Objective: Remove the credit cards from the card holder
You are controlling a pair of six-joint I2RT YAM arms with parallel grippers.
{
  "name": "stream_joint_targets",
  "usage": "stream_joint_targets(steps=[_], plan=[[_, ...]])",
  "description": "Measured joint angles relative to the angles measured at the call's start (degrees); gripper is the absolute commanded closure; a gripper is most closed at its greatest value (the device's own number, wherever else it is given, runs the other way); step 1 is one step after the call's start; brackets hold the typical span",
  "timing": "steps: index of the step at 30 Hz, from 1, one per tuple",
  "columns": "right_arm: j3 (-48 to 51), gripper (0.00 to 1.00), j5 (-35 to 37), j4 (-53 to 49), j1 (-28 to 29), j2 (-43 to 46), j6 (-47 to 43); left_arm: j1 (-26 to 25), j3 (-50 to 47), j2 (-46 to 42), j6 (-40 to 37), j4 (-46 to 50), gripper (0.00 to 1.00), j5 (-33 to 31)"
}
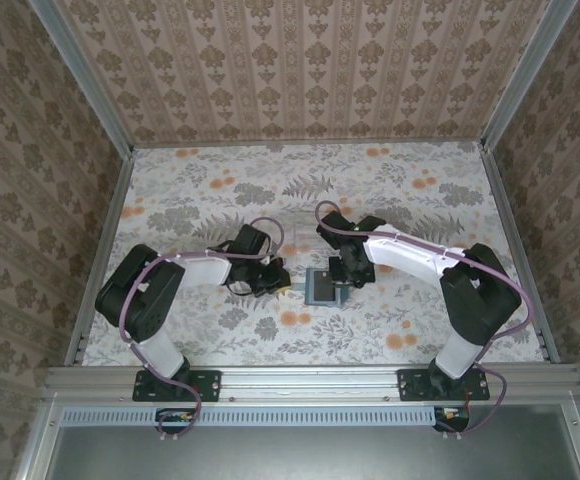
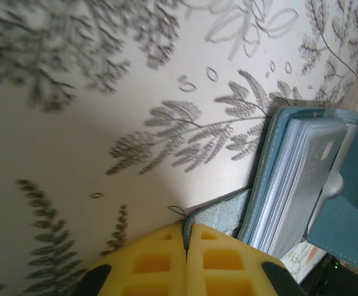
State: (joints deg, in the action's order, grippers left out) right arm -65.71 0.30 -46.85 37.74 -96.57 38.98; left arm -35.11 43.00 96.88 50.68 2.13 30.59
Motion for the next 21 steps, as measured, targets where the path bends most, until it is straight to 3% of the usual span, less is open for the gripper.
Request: stream_joint_targets(steps=[9,21], plan=[[1.0,0.83,-5.5,11.2,-1.2,-1.4,0.2,4.9,3.5,-1.3,-7.2,11.5,0.95,-4.3],[1.5,0.57,-0.1,9.5,-1.8,-4.2,-1.4,6.7,6.2,-2.0,-13.0,20.9,0.93,-8.3]])
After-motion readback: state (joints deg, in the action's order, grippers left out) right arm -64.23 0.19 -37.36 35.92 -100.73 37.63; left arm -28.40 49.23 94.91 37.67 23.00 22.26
